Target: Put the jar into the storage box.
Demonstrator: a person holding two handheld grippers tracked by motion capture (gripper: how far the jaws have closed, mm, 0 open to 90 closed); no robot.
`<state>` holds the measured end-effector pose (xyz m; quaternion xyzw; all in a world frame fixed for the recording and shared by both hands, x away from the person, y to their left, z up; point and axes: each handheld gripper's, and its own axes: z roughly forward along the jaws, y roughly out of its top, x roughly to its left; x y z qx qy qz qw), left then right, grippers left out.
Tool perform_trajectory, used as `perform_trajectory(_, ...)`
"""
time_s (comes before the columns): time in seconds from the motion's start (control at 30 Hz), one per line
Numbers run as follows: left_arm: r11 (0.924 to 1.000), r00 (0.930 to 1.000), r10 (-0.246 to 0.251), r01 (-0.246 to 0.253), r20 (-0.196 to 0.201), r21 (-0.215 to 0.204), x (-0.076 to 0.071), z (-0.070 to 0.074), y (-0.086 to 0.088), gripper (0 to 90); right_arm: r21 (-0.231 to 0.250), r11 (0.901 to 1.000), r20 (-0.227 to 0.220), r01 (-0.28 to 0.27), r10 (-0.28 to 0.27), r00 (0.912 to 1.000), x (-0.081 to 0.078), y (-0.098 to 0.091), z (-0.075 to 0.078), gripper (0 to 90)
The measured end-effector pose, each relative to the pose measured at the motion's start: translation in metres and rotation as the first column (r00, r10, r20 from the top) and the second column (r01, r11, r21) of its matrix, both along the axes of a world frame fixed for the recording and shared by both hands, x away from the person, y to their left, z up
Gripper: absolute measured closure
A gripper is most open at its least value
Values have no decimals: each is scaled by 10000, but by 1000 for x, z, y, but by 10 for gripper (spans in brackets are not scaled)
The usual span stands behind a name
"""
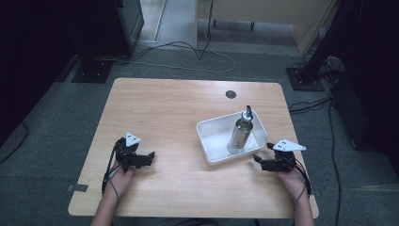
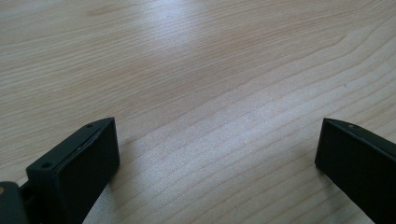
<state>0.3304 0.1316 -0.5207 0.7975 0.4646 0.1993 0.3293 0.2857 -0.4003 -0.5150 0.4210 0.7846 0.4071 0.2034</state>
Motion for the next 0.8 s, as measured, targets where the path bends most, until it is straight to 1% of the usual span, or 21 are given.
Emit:
perform_trajectory(0.17, 10000, 10000, 0, 0, -1, 1, 0, 0, 0, 0, -150, 9999, -46, -19, 18, 10000, 2, -2, -4, 187)
perform_trajectory(0.3, 10000, 10000, -2, 2, -3, 2, 0, 0, 0, 0, -135, 9999, -145, 36, -38, 9999, 4, -6, -7, 188)
perform_trajectory(0.43, 10000, 10000, -3, 3, -1, 1, 0, 0, 0, 0, 28, 9998, -173, 216, -215, 9996, 6, -9, -7, 188)
perform_trajectory(0.6, 10000, 10000, -21, 21, -3, -4, 0, 0, 0, 0, -213, 9984, -386, 519, -527, 9979, 9, -14, -8, 191)
perform_trajectory(0.63, 10000, 10000, -21, 21, -5, -5, 0, 0, 0, 0, -189, 9980, -432, 609, -616, 9972, 9, -14, -8, 195)
perform_trajectory(0.73, 10000, 10000, -26, 26, -5, -2, 0, 0, 0, 0, -103, 9980, -464, 628, -633, 9969, 9, -16, -8, 196)
perform_trajectory(0.8, 10000, 10000, -24, 24, -5, -3, 0, 0, 0, 0, -136, 9981, -494, 597, -604, 9970, 9, -15, -8, 196)
